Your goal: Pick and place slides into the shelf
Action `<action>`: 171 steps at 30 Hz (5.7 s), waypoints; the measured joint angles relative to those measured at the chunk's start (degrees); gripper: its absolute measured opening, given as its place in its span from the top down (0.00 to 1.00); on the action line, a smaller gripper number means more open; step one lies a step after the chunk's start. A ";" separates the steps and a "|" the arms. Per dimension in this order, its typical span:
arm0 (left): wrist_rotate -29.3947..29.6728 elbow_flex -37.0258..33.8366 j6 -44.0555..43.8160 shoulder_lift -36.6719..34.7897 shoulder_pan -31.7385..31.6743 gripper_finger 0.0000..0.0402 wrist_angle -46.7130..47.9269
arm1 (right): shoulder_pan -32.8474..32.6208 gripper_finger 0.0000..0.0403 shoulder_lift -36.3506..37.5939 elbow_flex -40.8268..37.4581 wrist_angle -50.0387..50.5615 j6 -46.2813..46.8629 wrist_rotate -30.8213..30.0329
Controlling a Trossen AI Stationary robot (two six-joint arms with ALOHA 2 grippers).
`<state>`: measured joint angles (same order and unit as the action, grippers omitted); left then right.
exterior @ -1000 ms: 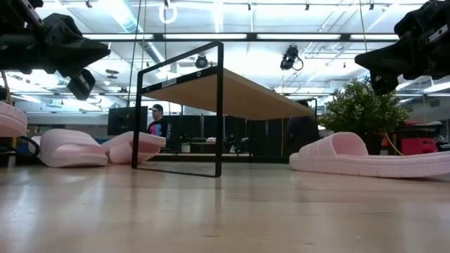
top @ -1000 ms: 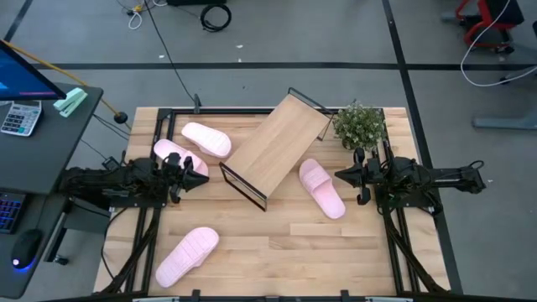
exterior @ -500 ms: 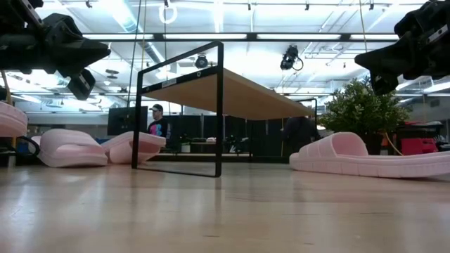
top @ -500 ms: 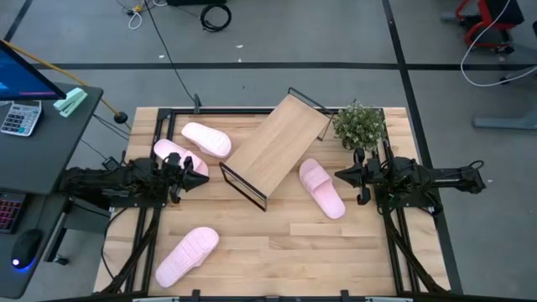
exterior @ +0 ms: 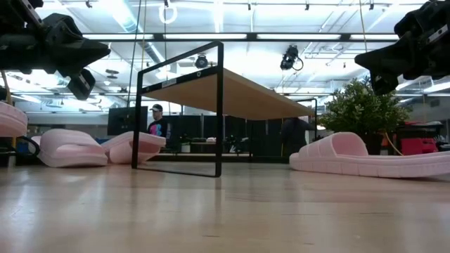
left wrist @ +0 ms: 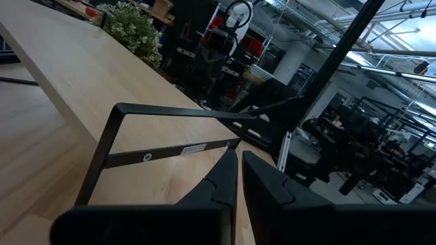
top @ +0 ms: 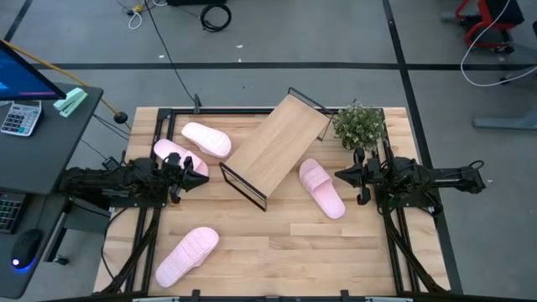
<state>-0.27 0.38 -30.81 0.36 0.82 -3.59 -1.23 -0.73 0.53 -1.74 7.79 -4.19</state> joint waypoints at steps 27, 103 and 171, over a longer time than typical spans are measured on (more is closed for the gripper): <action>0.00 0.00 -3.32 0.00 0.02 0.91 0.00 | -0.02 0.96 0.02 -0.01 0.00 -0.01 -0.02; 33.07 36.84 -14.26 18.15 -2.10 0.65 36.88 | 14.61 0.96 -41.57 44.90 16.87 25.98 -7.34; -8.92 50.82 26.16 71.60 -59.65 0.15 73.15 | 14.84 0.96 -41.55 44.87 18.91 25.68 0.89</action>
<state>-9.19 51.20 -4.64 71.96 -58.83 69.56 13.61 -42.28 45.41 17.17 33.47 -3.30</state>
